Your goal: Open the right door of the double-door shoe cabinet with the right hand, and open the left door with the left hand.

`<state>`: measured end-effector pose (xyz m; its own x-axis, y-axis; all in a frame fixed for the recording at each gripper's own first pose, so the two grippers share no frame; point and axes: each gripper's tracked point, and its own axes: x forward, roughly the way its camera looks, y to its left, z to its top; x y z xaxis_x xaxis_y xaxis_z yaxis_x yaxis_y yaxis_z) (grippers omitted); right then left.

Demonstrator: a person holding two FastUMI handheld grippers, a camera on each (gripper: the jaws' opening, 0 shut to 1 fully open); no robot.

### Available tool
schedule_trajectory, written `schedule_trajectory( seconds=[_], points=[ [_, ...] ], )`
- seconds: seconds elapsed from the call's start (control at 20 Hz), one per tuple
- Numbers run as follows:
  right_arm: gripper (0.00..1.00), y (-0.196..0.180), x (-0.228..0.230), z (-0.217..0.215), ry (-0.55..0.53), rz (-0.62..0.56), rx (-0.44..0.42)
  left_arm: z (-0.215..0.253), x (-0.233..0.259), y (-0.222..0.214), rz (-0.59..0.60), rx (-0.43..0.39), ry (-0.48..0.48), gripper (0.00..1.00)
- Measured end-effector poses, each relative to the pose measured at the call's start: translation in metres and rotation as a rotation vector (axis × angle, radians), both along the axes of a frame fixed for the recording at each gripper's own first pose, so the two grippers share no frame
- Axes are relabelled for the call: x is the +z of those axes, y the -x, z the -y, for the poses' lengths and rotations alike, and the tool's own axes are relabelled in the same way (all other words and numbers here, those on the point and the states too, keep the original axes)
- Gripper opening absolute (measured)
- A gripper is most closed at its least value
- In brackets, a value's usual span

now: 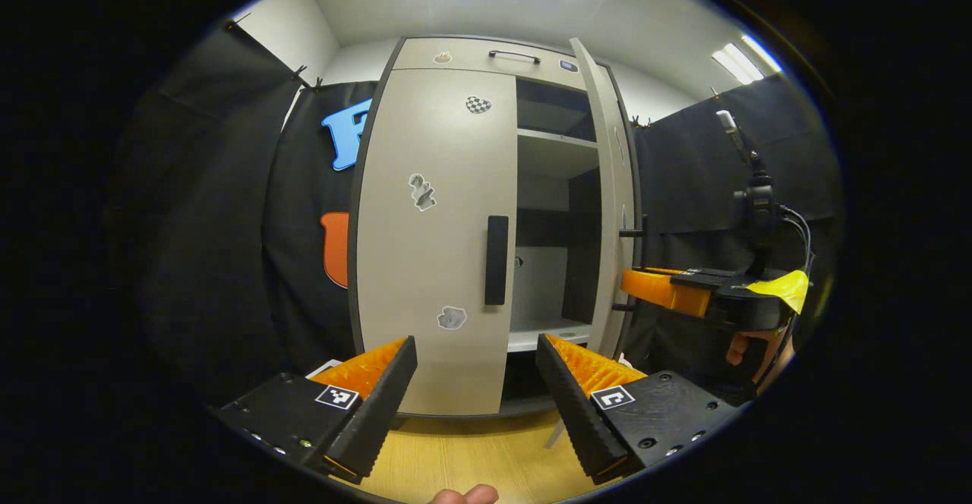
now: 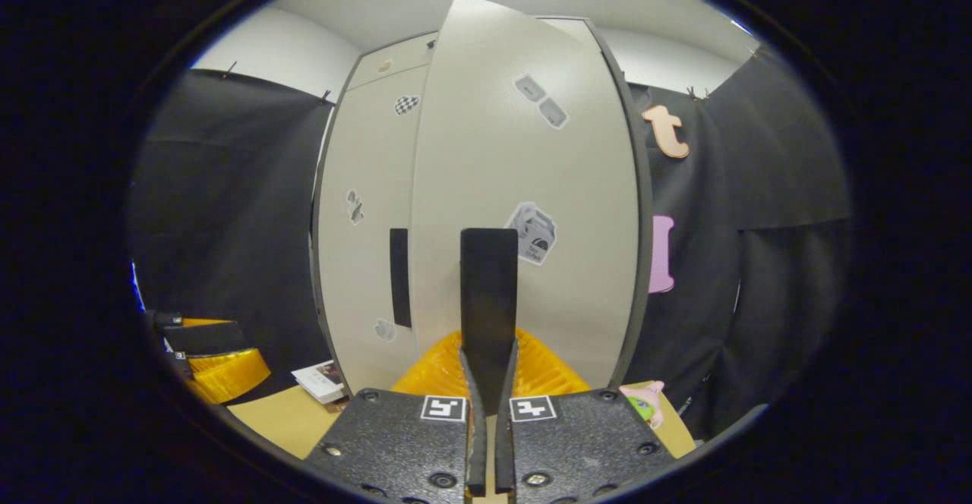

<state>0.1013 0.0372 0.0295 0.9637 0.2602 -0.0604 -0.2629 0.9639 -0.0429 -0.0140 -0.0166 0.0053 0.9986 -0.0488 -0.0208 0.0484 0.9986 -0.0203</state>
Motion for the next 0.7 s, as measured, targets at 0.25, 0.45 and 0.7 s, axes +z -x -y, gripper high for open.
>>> schedule_trajectory(
  seconds=[0.25, 0.45, 0.7],
  points=[
    [0.08, 0.016, 0.002, 0.029, 0.001, 0.003, -0.025, 0.012, 0.001, -0.008, 0.004, -0.012, 0.021, 0.95],
    [0.07, 0.025, 0.003, 0.047, 0.001, 0.005, -0.048, 0.017, 0.0, -0.012, 0.003, -0.018, 0.024, 0.95],
    [0.07, 0.032, 0.004, 0.081, 0.006, 0.016, -0.118, 0.023, -0.005, -0.018, -0.004, -0.031, 0.038, 0.95]
  ],
)
